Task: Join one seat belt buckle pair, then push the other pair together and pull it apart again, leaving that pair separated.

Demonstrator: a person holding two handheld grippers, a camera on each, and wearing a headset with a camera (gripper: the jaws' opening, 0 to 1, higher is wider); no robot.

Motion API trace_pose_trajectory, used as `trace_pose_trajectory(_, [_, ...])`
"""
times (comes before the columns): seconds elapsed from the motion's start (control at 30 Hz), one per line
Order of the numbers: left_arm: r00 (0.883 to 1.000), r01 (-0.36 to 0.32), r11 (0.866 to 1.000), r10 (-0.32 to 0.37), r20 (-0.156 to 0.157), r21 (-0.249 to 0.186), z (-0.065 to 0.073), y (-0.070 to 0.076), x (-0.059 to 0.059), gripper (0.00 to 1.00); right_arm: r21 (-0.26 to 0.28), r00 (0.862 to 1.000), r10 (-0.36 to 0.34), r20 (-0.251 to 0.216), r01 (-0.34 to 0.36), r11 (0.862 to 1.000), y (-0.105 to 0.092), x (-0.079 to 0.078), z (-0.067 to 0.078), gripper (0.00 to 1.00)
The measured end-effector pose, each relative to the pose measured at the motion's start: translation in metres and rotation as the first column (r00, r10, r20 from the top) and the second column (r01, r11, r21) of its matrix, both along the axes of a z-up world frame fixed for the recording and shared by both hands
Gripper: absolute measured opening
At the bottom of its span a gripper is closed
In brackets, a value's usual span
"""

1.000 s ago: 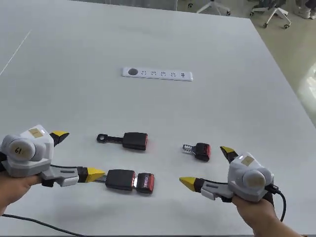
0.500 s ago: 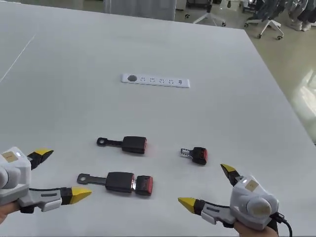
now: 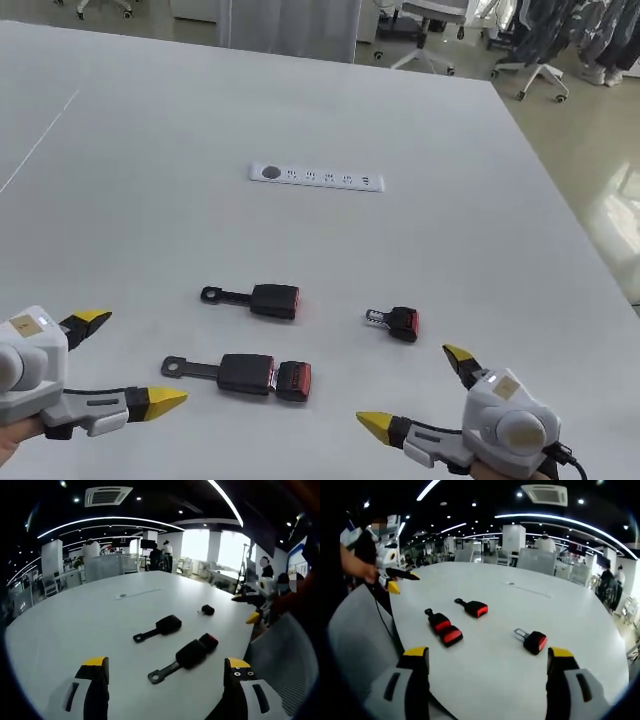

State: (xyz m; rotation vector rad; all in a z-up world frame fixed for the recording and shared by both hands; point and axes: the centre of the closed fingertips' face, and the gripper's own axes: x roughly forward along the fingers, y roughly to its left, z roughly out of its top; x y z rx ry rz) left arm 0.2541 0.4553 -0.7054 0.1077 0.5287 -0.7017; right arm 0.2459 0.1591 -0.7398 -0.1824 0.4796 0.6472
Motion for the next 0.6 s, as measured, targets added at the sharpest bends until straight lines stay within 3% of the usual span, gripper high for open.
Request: trace_pose_trajectory(0.6, [1.000,-0.001,1.000,0.001,0.011,-0.001,0.0040,0.0017,-0.0021,0.99,-0.003,1.000,-0.012,0.001,0.012,1.000,0.0007,-0.0021,0.0019,1.00])
